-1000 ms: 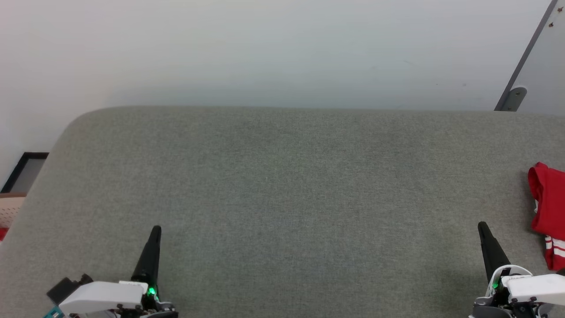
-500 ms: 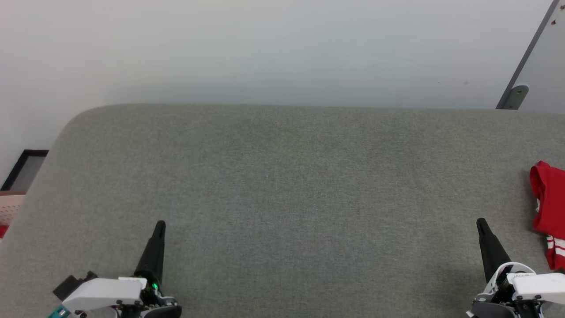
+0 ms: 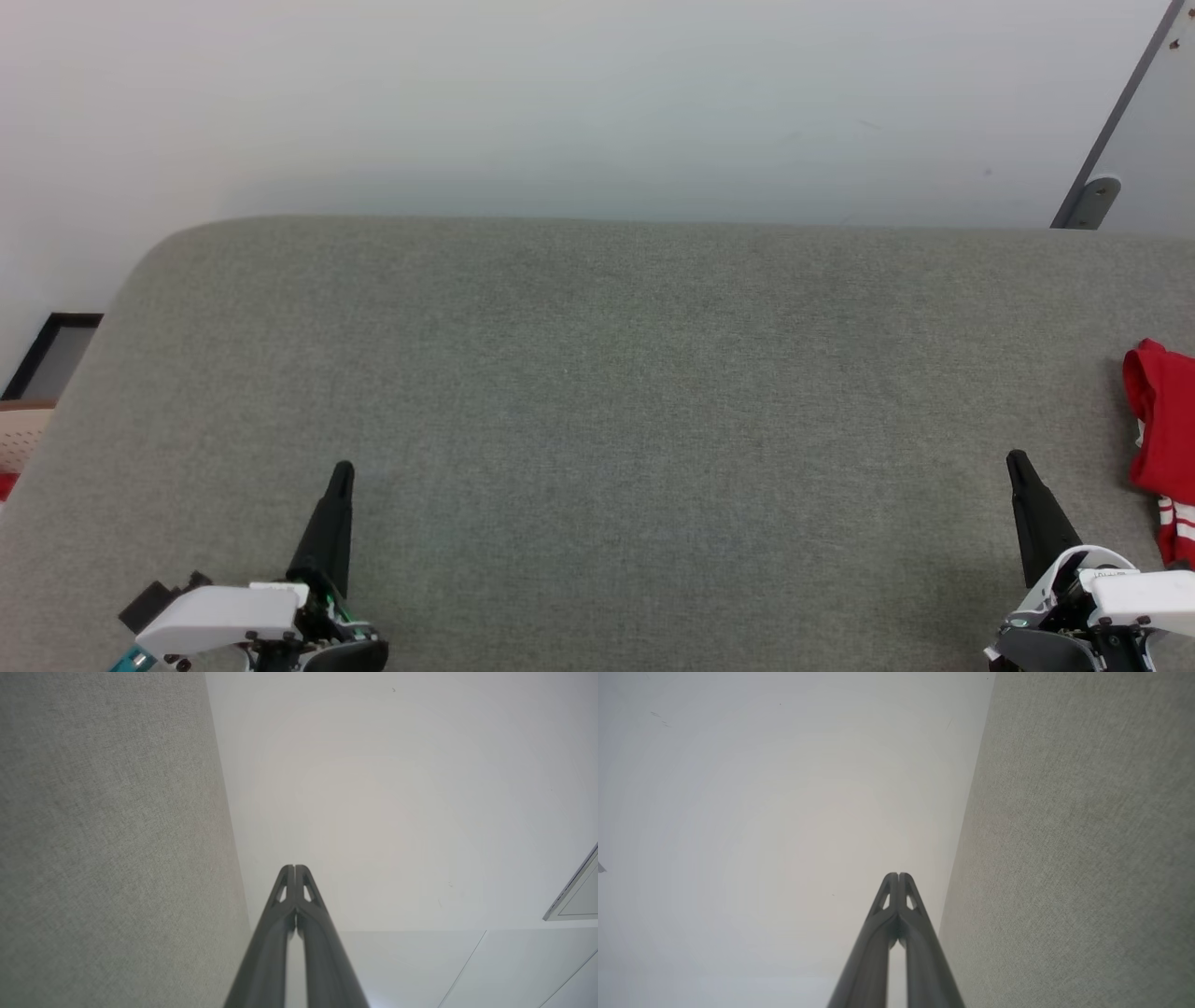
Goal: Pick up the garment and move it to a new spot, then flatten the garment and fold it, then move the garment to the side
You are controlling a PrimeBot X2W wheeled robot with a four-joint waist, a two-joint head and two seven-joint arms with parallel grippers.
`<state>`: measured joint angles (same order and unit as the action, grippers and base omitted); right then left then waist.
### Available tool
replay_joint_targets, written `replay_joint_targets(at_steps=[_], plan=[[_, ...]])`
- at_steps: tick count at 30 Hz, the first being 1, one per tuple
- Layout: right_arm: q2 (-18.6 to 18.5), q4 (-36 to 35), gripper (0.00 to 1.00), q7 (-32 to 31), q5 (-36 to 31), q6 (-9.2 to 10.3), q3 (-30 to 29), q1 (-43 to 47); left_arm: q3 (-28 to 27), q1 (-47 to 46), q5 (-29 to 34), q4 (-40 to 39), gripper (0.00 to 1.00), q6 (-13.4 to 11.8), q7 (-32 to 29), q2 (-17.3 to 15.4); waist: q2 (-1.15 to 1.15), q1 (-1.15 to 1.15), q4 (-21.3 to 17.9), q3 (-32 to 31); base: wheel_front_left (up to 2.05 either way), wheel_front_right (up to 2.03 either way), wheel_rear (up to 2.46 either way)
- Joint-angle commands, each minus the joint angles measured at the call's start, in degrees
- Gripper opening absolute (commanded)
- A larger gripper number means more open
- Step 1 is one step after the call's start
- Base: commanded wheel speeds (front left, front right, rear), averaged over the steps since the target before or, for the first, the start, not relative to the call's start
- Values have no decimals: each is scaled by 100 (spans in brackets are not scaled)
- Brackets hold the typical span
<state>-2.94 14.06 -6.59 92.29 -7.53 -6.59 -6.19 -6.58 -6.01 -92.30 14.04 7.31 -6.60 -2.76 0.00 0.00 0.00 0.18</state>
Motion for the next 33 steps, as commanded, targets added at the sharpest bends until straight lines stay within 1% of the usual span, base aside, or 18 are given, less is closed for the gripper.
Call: replay_joint_targets(at_steps=[1,33], plan=[[21,-15,0,-14,21,8,2,-12,-11,-52,-11,7,0,32,-18,0,0,0,0,0,0,0,0],[20,-15,0,-12,22,8,4,-12,-9,-50,-15,6,0,32,-14,-1,0,0,0,0,0,0,0]])
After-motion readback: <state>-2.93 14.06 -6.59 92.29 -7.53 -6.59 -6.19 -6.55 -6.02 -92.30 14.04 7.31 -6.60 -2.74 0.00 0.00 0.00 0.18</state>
